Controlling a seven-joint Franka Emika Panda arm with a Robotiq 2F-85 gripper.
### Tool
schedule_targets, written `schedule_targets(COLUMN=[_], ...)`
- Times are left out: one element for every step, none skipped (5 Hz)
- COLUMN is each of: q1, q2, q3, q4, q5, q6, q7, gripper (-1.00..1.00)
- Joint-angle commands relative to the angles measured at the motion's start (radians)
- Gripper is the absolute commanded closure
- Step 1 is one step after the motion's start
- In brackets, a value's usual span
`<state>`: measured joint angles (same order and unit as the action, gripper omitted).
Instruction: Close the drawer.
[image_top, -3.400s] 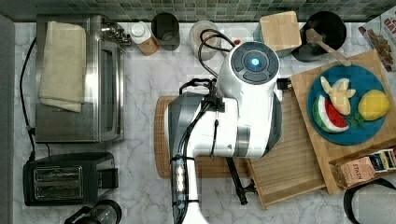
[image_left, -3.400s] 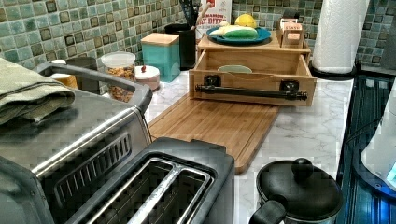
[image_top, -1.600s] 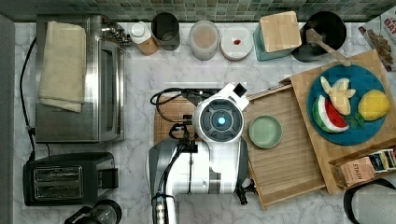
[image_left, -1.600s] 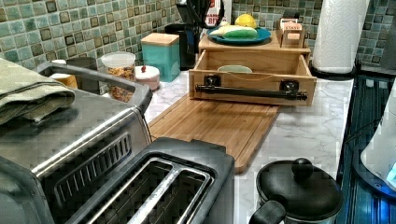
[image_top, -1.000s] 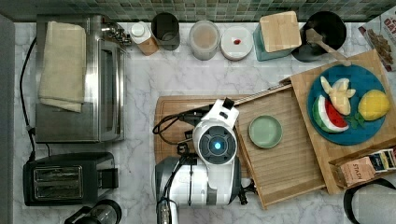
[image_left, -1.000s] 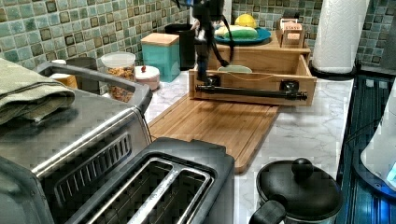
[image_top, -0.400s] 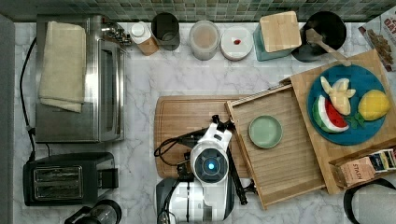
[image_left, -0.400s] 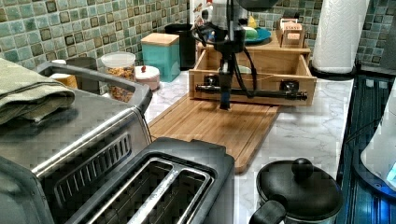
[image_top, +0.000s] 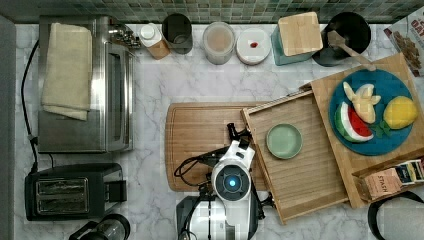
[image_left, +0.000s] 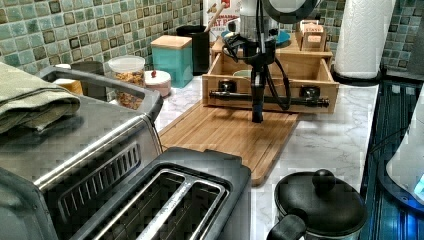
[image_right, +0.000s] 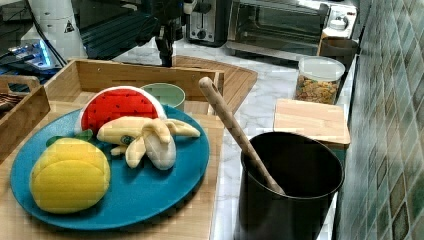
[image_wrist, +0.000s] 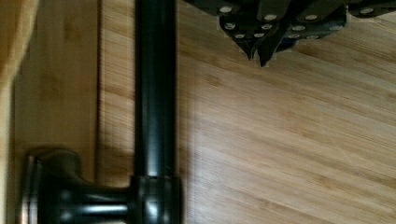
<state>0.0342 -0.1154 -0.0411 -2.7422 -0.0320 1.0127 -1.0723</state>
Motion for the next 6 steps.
schedule_targets(q1=[-0.050,-0.060,-0.075,-0.098,-0.118,-0.114], q2=[-0.073,-0.033,-0.001,0.016,0.058,0.141], q3=[-0.048,-0.079,-0.113,-0.160,-0.211,-0.280], q4=[0.018,0.061,0.106,0.175,0.278,0.379], q5=[-0.067,-0.050,-0.047,0.012,0.038,0.146], q6=[0.011,-0.002,-0.008,-0.053,-0.141,-0.167], q7=[-0.122,-0.190,-0.257,-0.408,-0.509,-0.627], gripper=[1.00,1.00,1.00,1.00,1.00,1.00])
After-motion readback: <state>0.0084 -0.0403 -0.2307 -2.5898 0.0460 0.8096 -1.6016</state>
